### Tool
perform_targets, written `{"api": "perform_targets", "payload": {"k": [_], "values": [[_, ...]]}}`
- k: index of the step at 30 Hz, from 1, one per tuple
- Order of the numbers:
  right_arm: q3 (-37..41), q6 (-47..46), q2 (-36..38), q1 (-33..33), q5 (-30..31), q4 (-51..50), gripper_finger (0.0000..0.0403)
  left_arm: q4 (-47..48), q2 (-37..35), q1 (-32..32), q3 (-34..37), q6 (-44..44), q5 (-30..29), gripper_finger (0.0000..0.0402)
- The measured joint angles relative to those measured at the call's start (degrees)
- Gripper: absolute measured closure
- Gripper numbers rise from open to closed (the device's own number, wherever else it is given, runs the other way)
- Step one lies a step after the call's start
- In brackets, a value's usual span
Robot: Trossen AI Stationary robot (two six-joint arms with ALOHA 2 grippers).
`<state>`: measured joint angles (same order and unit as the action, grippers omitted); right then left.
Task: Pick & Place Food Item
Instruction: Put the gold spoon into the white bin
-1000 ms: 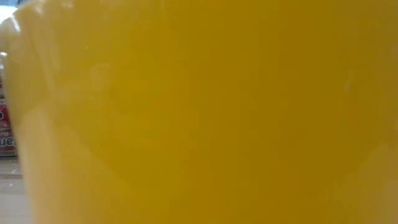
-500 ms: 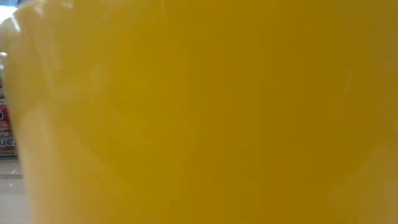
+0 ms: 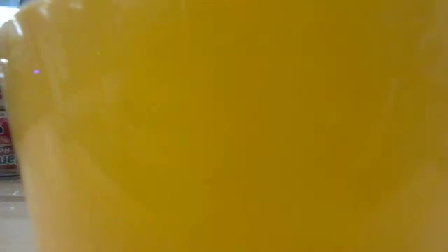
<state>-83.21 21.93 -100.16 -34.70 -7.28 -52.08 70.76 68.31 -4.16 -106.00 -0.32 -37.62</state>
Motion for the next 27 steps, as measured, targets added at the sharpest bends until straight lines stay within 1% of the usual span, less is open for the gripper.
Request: {"api": "perform_targets", "payload": {"k": [2, 3, 6, 8, 10, 12, 15, 21, 25, 27], "values": [[-2.3, -6.2, 0.0, -0.1, -3.6, -1.3, 0.0402, 0.0, 0.0, 0.0, 0.0, 0.0, 0.0, 0.0137], [-3.6, -9.2, 0.0, -0.5, -6.4, -2.2, 0.0402, 0.0, 0.0, 0.0, 0.0, 0.0, 0.0, 0.0137], [-6.1, -18.3, 0.1, -1.3, -17.4, -2.3, 0.0402, 0.0, 0.0, 0.0, 0.0, 0.0, 0.0, 0.0137], [-6.6, -24.0, 0.1, -1.2, -23.4, -1.2, 0.0402, 0.0, 0.0, 0.0, 0.0, 0.0, 0.0, 0.0137], [-6.9, -28.0, 0.0, -0.2, -27.5, -0.1, 0.0402, 0.0, 0.0, 0.0, 0.0, 0.0, 0.0, 0.0137], [-7.0, -30.6, 0.0, 1.4, -30.2, 1.2, 0.0402, 0.0, 0.0, 0.0, 0.0, 0.0, 0.0, 0.0137], [-7.0, -32.1, 0.0, 4.5, -31.9, 3.4, 0.0403, 0.3, 0.0, 0.0, 0.0, 0.0, 0.0, 0.0137], [-7.0, -37.9, -0.5, 10.3, -32.3, 8.8, 0.0403, 0.4, 0.0, 0.0, 0.0, 0.0, 0.0, 0.0137], [-7.0, -42.6, -0.5, 10.8, -32.1, 9.8, 0.0403, 0.4, 0.0, 0.0, 0.0, 0.0, 0.0, 0.0137], [-7.2, -44.5, -1.9, 10.8, -31.7, 10.8, 0.0403, 0.4, 0.0, 0.0, 0.0, 0.0, 0.0, 0.0137]]}}
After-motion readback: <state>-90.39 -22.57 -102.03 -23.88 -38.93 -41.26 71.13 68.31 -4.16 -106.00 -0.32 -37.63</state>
